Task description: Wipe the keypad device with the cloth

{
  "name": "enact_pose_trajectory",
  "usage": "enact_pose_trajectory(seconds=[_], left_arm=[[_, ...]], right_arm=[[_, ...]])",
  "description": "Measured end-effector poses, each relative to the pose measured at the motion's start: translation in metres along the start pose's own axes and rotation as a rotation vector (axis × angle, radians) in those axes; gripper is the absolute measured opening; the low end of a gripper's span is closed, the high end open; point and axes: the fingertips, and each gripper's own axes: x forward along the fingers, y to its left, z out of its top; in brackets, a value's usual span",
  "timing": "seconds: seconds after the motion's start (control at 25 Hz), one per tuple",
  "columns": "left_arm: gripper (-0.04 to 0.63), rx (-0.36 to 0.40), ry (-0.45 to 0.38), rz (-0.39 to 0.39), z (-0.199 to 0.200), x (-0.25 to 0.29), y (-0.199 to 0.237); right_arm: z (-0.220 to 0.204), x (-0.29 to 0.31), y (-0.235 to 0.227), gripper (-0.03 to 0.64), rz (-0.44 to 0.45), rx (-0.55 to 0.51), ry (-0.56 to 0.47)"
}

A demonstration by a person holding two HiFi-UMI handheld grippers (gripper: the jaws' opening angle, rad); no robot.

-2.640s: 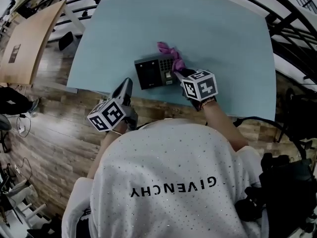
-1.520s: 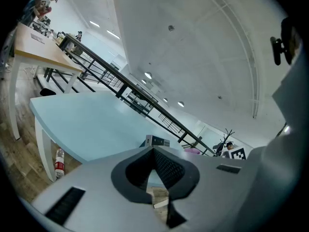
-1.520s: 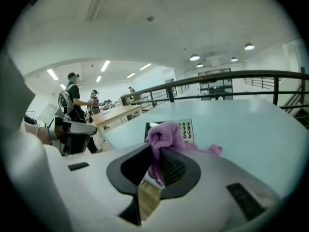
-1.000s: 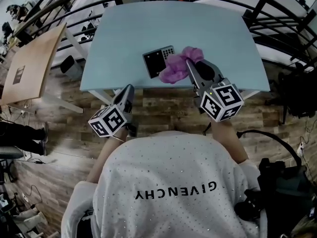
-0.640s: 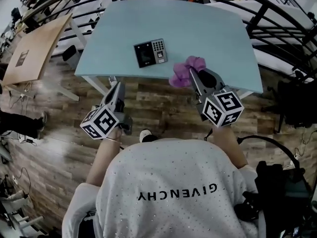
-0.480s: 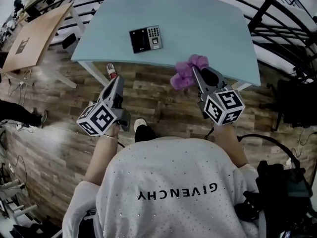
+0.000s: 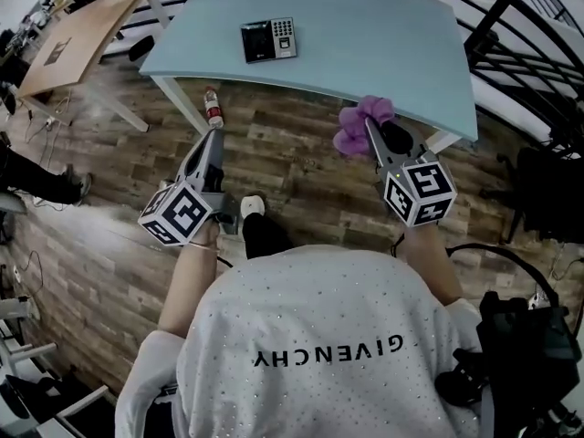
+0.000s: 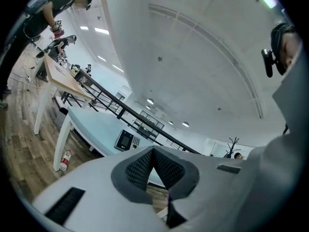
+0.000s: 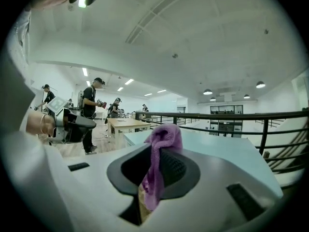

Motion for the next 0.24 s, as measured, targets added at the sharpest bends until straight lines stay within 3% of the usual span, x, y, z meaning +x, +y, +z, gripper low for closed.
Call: enact_pose_trajectory(seconds=[0.24], left_arm=[[0.002,-0.008,-0.036,0.018,0.069,0.014,0.022]], right_arm=[[0.058,0.052,0.013,0.043,0.026,-0.049,0.002]])
